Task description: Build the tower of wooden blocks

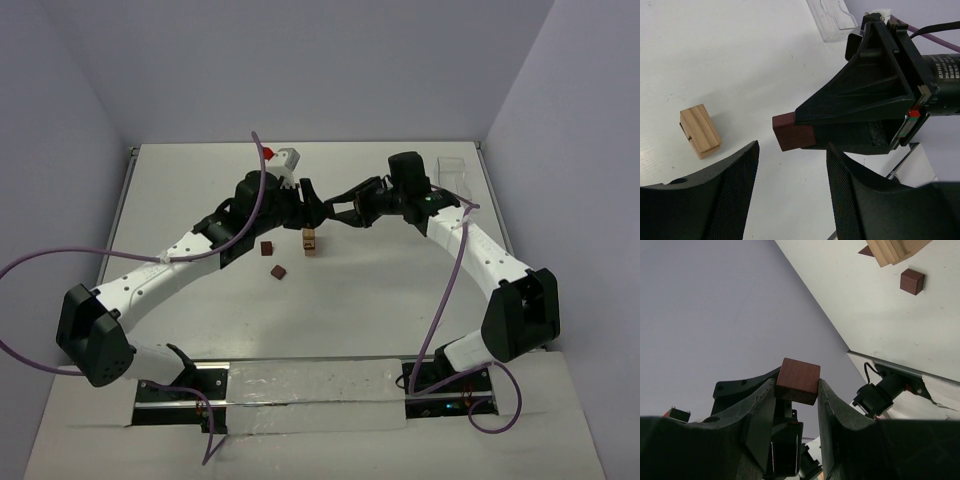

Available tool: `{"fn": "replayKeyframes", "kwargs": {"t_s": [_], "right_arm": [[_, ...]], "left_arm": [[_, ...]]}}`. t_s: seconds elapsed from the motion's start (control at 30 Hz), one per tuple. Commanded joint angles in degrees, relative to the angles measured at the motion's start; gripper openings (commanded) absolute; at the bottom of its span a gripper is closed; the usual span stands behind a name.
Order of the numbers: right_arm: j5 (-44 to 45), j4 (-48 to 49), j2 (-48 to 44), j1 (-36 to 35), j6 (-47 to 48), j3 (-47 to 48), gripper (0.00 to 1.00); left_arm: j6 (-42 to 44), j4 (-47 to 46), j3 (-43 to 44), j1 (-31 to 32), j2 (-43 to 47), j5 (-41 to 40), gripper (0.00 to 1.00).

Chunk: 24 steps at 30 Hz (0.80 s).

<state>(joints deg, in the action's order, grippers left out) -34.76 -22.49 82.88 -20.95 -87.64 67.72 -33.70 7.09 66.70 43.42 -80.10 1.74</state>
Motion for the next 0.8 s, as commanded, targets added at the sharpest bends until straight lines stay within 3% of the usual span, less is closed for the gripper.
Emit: {"fn": "replayKeyframes", "kwargs": {"t_s": [0.0, 0.77], "right_arm": [[1.2, -0.6, 0.0, -0.5, 0.6, 3.1, 0.0], [2.0, -0.9, 0.4, -1.7, 1.5, 3.7, 0.0]], "left_arm": [[-1.5, -0.7, 3.1, 0.3, -0.5, 0.0, 0.62], [-4.4, -1.3, 4.6, 0.3, -3.2, 0.4, 0.58]]}}
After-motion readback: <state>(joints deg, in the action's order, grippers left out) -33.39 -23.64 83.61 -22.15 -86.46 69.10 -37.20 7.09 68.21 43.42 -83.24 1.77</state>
